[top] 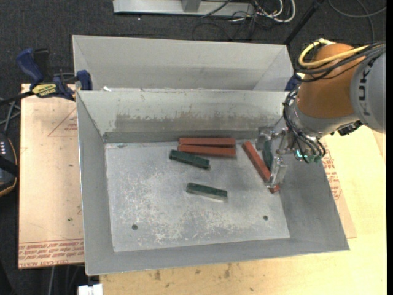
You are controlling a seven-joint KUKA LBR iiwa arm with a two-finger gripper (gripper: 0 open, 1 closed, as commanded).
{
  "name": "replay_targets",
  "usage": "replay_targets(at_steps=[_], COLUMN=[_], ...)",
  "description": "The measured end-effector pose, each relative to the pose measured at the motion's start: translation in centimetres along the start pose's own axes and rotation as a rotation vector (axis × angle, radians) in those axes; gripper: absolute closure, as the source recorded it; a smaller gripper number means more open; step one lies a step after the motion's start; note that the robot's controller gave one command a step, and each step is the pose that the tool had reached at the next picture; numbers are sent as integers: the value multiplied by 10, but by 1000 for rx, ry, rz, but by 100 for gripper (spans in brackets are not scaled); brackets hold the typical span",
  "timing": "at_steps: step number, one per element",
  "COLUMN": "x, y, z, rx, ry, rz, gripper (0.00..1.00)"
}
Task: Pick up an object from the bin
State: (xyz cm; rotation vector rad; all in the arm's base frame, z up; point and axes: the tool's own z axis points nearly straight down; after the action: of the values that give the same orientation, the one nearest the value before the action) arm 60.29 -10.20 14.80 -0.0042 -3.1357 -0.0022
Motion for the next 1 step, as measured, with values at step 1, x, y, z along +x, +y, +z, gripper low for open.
replay_targets(at_steps=[1], x=[-2], y=[0], z=[-5], rx=[1], ry=[-8], rz=[-2], gripper=[0])
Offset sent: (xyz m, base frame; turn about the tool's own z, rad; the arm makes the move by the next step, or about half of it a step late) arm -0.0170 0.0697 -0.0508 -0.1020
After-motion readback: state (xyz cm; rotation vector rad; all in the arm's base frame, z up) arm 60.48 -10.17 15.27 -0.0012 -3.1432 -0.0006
